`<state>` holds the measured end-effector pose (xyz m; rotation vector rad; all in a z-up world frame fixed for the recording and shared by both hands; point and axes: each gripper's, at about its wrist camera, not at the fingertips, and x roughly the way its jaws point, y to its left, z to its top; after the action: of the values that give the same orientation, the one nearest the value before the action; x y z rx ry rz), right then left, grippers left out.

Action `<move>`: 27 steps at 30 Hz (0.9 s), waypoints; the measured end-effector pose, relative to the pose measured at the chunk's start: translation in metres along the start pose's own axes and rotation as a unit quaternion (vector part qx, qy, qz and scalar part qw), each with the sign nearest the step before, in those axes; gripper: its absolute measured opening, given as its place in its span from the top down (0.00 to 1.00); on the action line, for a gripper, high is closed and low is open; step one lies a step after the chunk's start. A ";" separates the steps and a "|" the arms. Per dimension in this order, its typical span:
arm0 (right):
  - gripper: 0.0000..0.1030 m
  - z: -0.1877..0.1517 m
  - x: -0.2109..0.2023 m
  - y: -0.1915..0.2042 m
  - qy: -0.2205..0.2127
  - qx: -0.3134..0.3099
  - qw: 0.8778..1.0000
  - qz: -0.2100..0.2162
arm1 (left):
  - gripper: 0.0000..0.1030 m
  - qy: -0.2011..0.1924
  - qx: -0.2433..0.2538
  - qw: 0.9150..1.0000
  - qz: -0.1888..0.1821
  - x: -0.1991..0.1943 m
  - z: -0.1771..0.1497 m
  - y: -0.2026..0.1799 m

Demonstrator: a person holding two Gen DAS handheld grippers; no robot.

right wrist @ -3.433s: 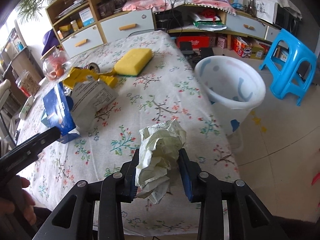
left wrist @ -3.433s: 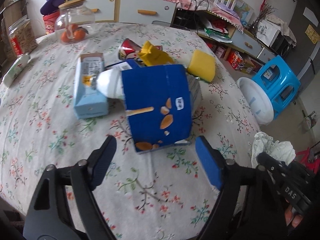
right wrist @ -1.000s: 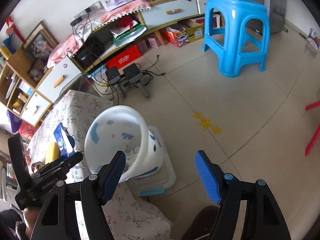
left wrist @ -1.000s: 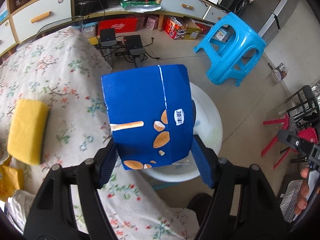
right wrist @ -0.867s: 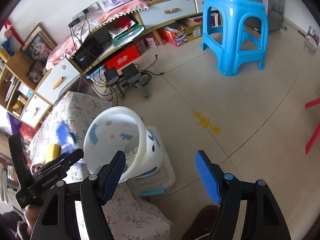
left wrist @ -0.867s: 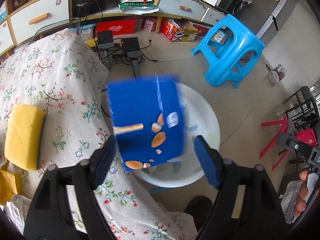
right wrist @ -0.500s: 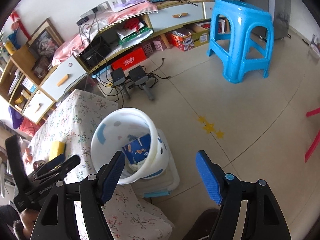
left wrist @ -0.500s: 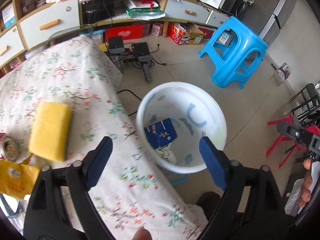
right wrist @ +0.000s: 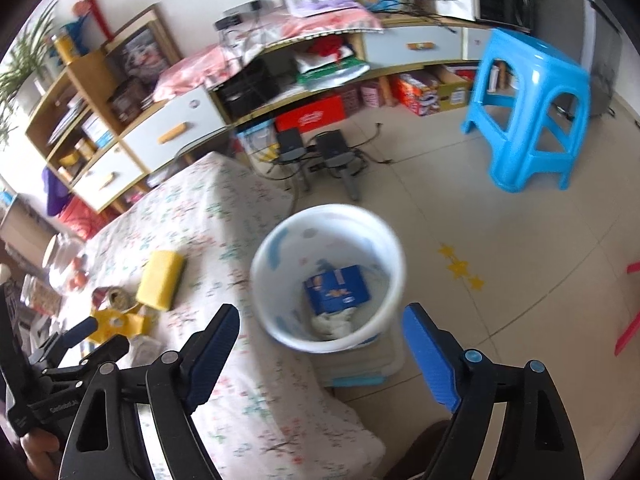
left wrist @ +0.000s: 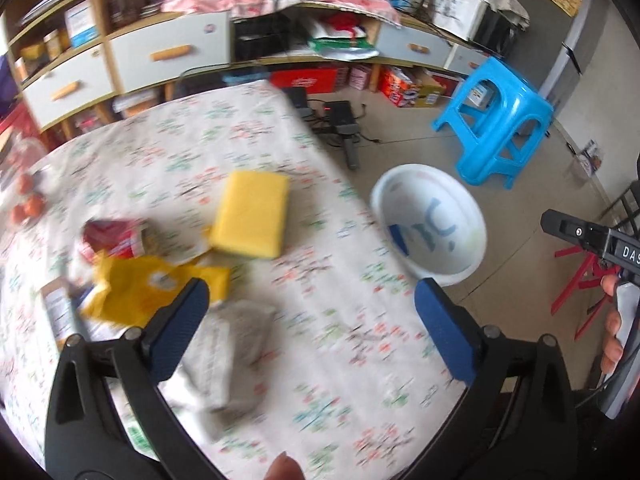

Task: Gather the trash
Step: 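Grasp the white yogurt bottle with the left gripper while the right gripper grasps the yellow sponge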

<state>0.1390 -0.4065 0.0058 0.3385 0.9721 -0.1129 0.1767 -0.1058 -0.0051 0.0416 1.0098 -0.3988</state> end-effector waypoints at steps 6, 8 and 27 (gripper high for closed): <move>0.17 -0.007 0.012 0.046 0.014 -0.024 0.999 0.022 | 0.01 -0.019 -0.028 0.998 0.046 -0.026 -0.016 0.054; 0.16 -0.009 0.020 0.065 0.019 -0.038 0.999 0.021 | 0.01 -0.027 -0.039 0.997 0.067 -0.033 -0.020 0.076; 0.15 -0.001 0.098 0.168 0.060 -0.082 0.995 0.016 | 0.01 0.048 -0.208 0.935 0.284 -0.029 -0.032 0.366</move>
<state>0.2342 -0.2427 -0.0370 0.2108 1.0871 0.0172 0.2625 0.2495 -0.0525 -0.0288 1.1089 0.3530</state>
